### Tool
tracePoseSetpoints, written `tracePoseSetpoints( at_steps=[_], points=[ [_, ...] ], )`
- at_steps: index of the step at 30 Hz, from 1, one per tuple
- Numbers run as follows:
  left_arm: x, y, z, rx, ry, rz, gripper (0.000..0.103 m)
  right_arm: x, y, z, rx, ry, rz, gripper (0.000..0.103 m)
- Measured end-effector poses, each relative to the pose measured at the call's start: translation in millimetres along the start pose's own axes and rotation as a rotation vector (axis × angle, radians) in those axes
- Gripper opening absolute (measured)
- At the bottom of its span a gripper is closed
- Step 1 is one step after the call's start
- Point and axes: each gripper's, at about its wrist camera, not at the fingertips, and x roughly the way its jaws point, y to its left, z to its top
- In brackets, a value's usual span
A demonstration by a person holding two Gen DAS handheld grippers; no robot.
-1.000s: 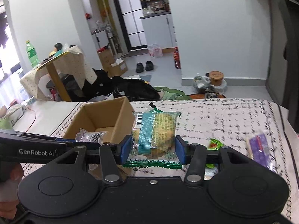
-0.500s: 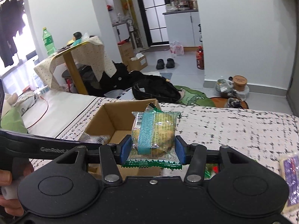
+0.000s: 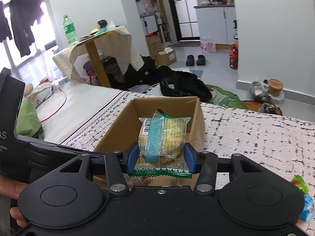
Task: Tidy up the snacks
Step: 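Open left gripper to drop purple bag while right gripper releases bread pack into the box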
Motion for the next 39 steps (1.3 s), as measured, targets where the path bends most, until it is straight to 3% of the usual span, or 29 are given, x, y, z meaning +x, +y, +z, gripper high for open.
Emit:
tracePoseSetpoints(
  at_steps=[6,13,21,30,39],
  points=[
    [-3,5,-6,0.039,0.006,0.011,0.032,6,8,-3,-0.02,0.027,0.007,0.052],
    [-7,20,0,0.015,-0.007,0.077,0.032,-1,11,-3,-0.025,0.025,0.018,0.071],
    [-13,14,1,0.026,-0.025,0.12,0.037,-25,-1,-11,-0.001,0.014,-0.011,0.077],
    [-25,-9,-5,0.078,-0.056,0.1,0.054,-62,-28,-30,0.072,-0.009,-0.063,0.079],
    [-39,-31,-12,0.08,-0.063,0.031,0.066,-90,-54,-53,0.144,0.005,-0.144,0.083]
  ],
)
